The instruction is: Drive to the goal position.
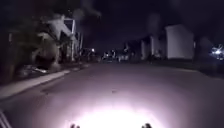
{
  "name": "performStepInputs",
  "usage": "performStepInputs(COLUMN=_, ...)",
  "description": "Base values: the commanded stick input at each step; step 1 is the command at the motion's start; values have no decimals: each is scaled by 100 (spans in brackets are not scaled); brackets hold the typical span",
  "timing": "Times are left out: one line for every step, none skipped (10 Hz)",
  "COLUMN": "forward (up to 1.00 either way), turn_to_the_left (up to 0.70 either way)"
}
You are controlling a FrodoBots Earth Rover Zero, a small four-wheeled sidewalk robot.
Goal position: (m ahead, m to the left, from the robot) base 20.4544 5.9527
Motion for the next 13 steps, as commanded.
performStepInputs(forward=70, turn_to_the_left=0)
performStepInputs(forward=70, turn_to_the_left=0)
performStepInputs(forward=70, turn_to_the_left=0)
performStepInputs(forward=70, turn_to_the_left=0)
performStepInputs(forward=70, turn_to_the_left=0)
performStepInputs(forward=70, turn_to_the_left=0)
performStepInputs(forward=70, turn_to_the_left=0)
performStepInputs(forward=70, turn_to_the_left=0)
performStepInputs(forward=70, turn_to_the_left=0)
performStepInputs(forward=70, turn_to_the_left=0)
performStepInputs(forward=70, turn_to_the_left=0)
performStepInputs(forward=70, turn_to_the_left=0)
performStepInputs(forward=70, turn_to_the_left=0)
